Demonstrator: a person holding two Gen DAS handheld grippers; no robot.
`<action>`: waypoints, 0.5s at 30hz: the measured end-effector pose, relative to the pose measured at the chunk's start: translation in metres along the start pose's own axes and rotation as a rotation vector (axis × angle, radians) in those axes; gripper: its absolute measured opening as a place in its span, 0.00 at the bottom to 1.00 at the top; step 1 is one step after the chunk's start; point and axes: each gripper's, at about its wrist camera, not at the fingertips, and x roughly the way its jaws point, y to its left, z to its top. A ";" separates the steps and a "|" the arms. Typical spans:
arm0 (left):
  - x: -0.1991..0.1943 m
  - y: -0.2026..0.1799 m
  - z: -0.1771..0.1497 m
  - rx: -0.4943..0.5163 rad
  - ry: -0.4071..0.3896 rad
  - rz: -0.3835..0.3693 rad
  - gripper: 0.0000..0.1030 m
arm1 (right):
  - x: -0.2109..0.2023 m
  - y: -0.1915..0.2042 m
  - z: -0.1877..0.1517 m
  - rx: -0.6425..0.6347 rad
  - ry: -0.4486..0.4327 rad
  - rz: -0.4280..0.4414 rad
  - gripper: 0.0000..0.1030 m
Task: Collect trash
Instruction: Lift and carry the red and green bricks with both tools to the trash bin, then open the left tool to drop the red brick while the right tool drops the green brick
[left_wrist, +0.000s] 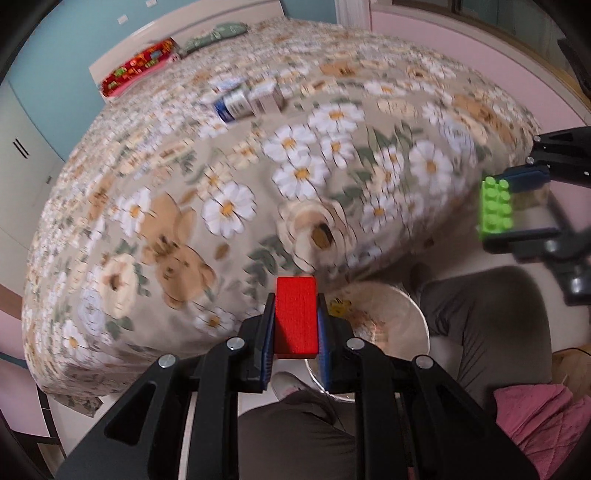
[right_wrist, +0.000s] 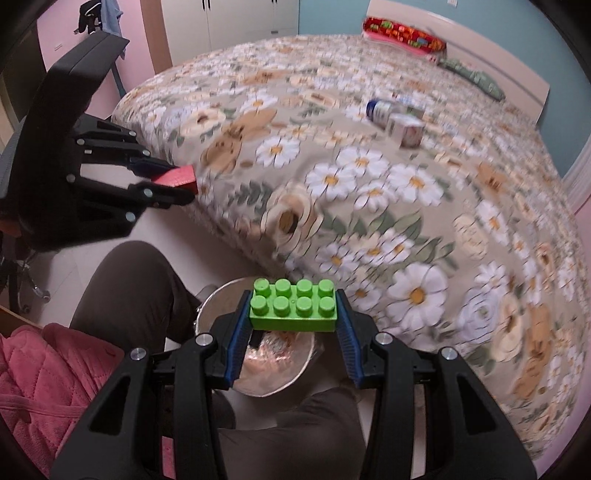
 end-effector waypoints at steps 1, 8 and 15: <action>0.007 -0.002 -0.002 0.001 0.013 -0.008 0.21 | 0.004 -0.001 -0.001 0.002 0.007 0.006 0.43; 0.048 -0.014 -0.016 0.001 0.089 -0.049 0.21 | 0.053 0.000 -0.020 0.040 0.083 0.064 0.43; 0.086 -0.019 -0.031 -0.007 0.167 -0.082 0.21 | 0.096 -0.003 -0.042 0.096 0.144 0.113 0.43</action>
